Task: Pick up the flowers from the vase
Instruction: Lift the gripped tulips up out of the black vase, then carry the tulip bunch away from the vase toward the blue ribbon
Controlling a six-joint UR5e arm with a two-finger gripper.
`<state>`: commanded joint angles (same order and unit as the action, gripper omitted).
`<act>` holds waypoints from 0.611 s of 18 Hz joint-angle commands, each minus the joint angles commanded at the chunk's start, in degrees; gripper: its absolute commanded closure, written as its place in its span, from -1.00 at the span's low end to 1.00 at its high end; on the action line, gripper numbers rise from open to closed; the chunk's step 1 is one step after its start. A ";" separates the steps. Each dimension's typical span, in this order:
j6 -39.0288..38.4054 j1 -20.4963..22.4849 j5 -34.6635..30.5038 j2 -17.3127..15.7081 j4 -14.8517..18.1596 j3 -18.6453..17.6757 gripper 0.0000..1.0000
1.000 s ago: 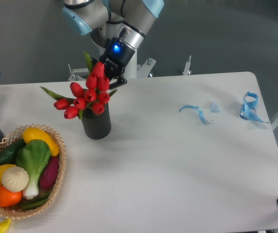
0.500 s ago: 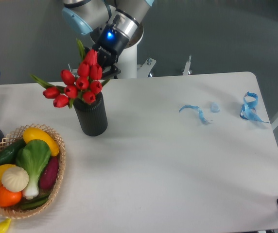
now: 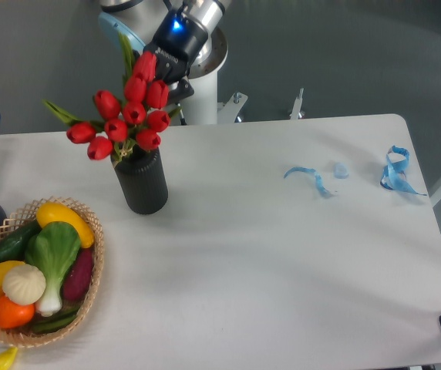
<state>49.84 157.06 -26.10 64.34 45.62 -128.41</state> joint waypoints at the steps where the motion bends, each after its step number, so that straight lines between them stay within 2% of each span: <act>1: -0.70 0.00 0.00 -0.44 0.00 0.35 0.94; 6: -5.54 0.09 -0.09 -1.15 -0.09 3.34 0.94; 10: -5.81 3.60 0.26 0.69 -0.18 5.80 0.94; 11: -5.55 5.00 0.00 2.18 -0.26 6.85 0.94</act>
<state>44.29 162.06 -26.10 66.52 45.35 -121.56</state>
